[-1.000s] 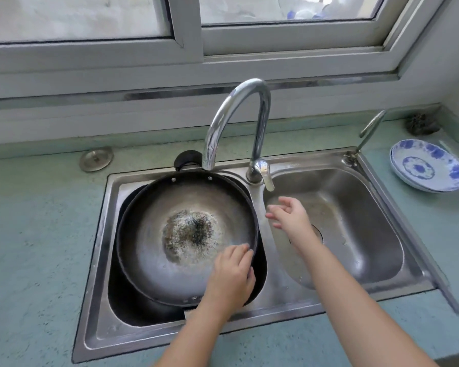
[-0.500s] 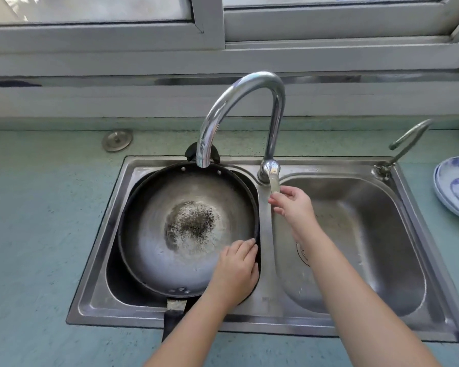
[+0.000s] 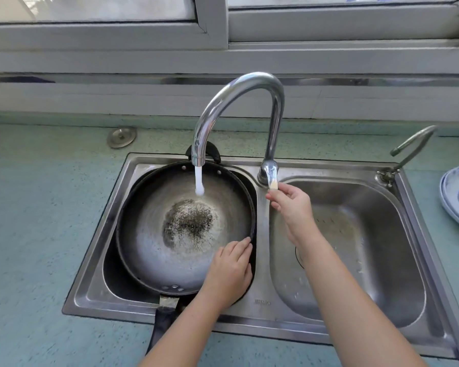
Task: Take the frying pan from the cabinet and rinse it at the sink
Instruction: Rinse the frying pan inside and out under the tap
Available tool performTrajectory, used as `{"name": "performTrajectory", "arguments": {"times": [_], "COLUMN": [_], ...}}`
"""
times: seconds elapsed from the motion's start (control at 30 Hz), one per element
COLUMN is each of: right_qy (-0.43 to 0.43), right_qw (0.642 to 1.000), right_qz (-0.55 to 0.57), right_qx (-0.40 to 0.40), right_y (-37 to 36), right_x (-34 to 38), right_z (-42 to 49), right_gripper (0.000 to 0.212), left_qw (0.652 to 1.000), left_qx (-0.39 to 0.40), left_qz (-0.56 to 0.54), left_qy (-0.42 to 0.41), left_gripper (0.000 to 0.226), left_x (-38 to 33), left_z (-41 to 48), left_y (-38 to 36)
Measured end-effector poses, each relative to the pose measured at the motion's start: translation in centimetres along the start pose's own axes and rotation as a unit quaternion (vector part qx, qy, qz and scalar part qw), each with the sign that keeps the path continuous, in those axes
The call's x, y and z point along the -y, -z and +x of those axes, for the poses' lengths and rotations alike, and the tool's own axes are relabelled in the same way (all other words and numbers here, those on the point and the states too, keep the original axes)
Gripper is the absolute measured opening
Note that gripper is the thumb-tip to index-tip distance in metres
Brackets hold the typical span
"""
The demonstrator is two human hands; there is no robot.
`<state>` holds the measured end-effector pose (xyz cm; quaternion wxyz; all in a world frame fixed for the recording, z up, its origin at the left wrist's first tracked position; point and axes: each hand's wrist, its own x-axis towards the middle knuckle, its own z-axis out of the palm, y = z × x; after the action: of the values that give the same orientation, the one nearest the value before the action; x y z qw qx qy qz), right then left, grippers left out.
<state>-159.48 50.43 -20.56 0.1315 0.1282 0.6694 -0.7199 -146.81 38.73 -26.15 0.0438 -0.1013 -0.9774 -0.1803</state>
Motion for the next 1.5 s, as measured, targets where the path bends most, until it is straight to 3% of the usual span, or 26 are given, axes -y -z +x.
{"name": "performTrajectory", "arguments": {"times": [0.43, 0.77, 1.0, 1.2, 1.5], "right_qy": [0.034, 0.1, 0.126, 0.12, 0.05], "right_qw": [0.991, 0.961, 0.937, 0.925, 0.94], "right_qz": [-0.128, -0.255, -0.325, -0.359, -0.334], "right_qx": [-0.007, -0.025, 0.001, 0.016, 0.05], "right_y": [1.0, -1.4, -4.9, -6.7, -9.4], "right_x": [-2.5, -5.0, -8.0, -10.7, -13.6], "right_z": [-3.4, -11.5, -17.0, -21.1, -25.0], "right_gripper": [0.04, 0.038, 0.041, 0.04, 0.034], "left_qw": [0.999, 0.997, 0.991, 0.98, 0.956], "left_qx": [-0.029, -0.046, -0.037, -0.027, 0.039], "left_qz": [-0.01, -0.038, -0.069, -0.105, -0.135], "left_qy": [0.038, 0.05, 0.112, 0.169, 0.259], "left_gripper": [0.045, 0.046, 0.045, 0.049, 0.064], "left_x": [-1.0, 1.3, 2.9, 3.3, 2.1], "left_z": [-1.5, -7.2, -12.5, -16.4, -21.5], "left_y": [1.3, 3.9, 5.1, 5.1, 4.4]}}
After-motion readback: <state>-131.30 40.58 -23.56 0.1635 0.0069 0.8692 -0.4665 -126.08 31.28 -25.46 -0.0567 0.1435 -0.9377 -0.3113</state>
